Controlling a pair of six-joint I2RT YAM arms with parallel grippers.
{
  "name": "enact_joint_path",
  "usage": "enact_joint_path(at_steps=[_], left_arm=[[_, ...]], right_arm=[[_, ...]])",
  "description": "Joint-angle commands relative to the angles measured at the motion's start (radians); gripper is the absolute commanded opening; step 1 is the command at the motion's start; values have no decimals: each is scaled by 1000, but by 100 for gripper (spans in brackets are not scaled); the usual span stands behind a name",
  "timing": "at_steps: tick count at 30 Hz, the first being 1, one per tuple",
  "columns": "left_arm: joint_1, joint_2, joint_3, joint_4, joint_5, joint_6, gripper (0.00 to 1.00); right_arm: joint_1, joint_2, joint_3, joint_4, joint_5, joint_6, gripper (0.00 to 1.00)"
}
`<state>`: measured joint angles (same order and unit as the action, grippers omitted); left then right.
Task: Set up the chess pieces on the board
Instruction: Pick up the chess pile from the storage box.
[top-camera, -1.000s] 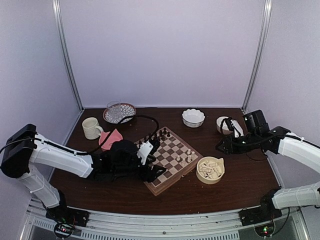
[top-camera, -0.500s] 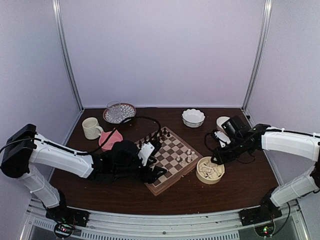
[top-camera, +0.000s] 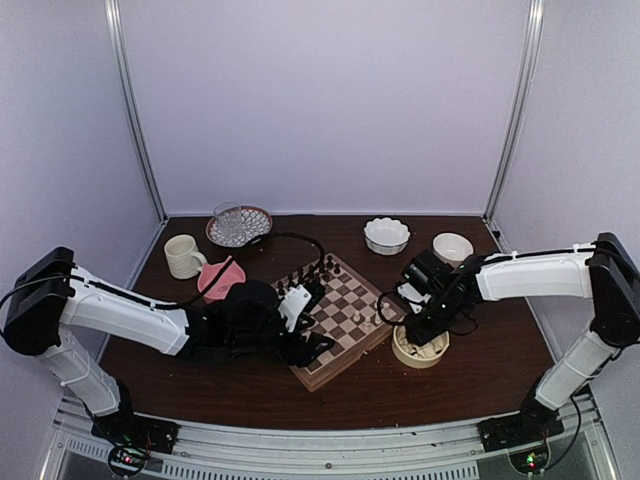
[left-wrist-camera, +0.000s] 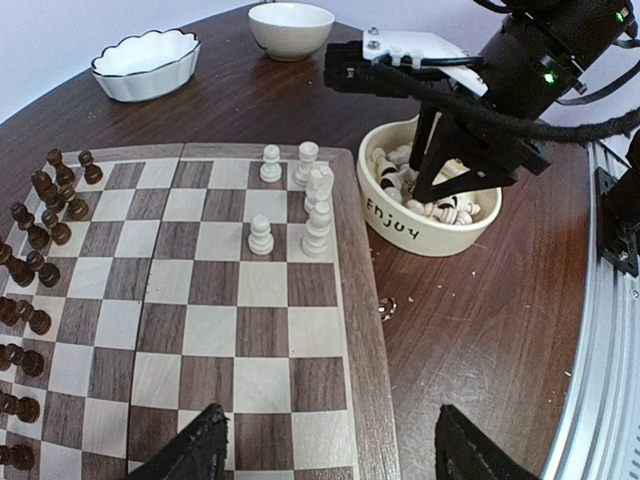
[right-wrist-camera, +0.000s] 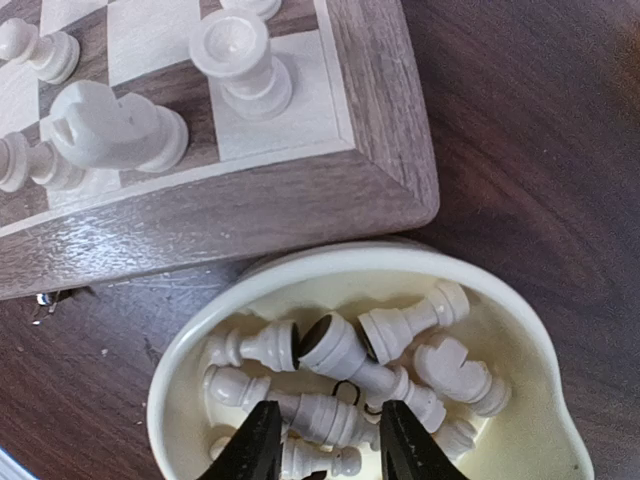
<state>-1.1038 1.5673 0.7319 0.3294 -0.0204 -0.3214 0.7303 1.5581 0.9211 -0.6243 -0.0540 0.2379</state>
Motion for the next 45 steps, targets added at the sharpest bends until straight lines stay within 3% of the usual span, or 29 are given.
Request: enact_joint_path(at_steps=[1, 7, 10, 22, 31, 45], left_arm=[[-7, 11, 28, 15, 13, 17, 71], [-10, 10, 30, 10, 13, 19, 71], [-11, 8, 30, 9, 14, 19, 71], [-14, 8, 34, 3, 6, 27, 71], [-16, 11, 38, 2, 11, 28, 71], [-26, 11, 44, -6, 13, 32, 71]], right_arm=[[20, 42, 31, -12, 87, -6, 37], [21, 95, 38, -4, 74, -4, 37], [23, 101, 36, 1, 58, 1, 32], [21, -121, -50, 53, 137, 30, 14], [15, -237, -113, 83, 208, 54, 24], [16, 17, -33, 29, 153, 32, 33]])
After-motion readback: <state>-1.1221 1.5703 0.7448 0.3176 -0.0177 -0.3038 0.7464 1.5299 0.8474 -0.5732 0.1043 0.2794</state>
